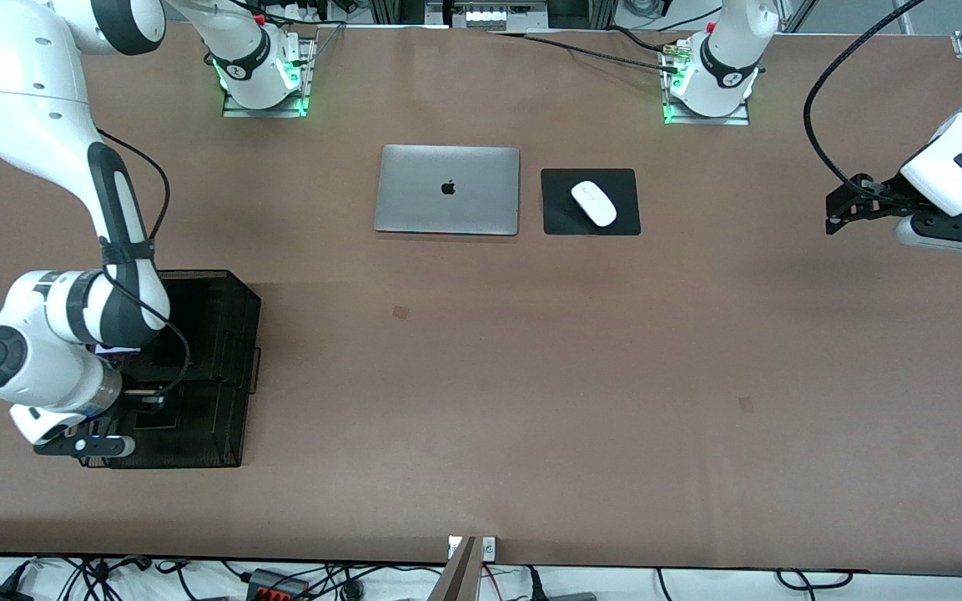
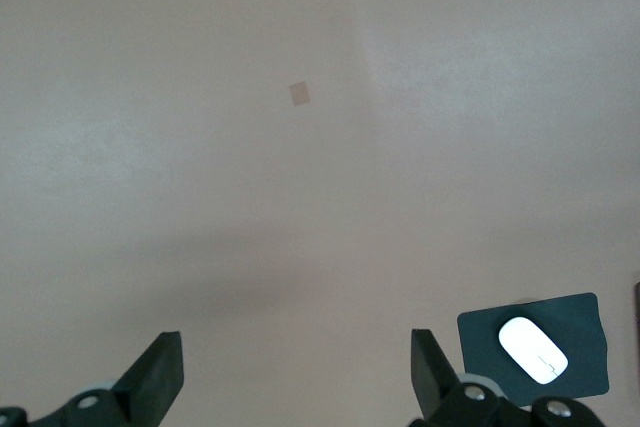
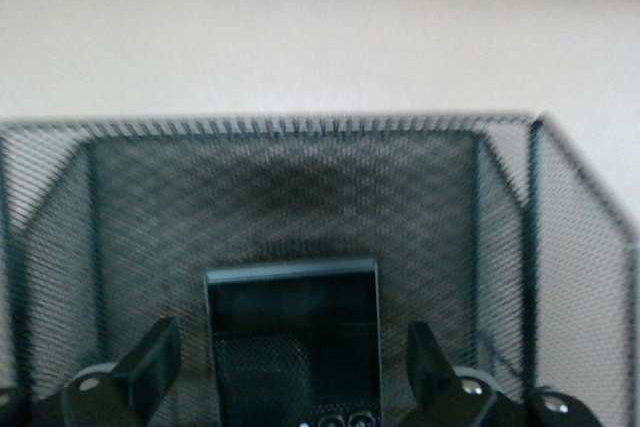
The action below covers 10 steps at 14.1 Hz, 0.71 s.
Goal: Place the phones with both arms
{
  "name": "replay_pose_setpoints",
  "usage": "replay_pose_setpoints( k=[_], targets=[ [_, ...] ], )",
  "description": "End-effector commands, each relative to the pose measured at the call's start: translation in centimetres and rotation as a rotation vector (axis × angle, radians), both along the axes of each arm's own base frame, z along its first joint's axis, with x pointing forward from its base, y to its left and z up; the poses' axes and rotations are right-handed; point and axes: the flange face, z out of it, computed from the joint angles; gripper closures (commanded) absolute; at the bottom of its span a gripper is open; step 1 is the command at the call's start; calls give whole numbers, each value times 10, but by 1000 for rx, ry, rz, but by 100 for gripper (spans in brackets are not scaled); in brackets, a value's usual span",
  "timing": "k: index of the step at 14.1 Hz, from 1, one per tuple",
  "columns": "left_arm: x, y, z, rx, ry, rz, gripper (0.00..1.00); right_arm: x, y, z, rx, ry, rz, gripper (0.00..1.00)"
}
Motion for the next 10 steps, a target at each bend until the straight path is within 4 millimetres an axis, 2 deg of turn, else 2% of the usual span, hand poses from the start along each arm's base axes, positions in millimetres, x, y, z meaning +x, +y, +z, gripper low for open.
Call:
replay_pose_setpoints(
  k=[1, 2, 4, 7, 10],
  targets=[
    [0, -2, 7, 12, 4, -1, 0, 9, 2, 56, 3, -72, 20, 0],
    [0, -1, 7, 11, 4, -2, 0, 9, 3, 68, 4, -88, 18, 0],
    [0, 1, 6, 10, 6, -6, 0, 5, 1, 104, 27, -126, 0, 0],
    [0, -1, 7, 9, 4, 3, 0, -16, 7, 144, 31, -56, -7, 0],
    [0, -1, 7, 6, 4, 3, 0, -47, 8, 172, 30, 27, -10, 0]
  ],
)
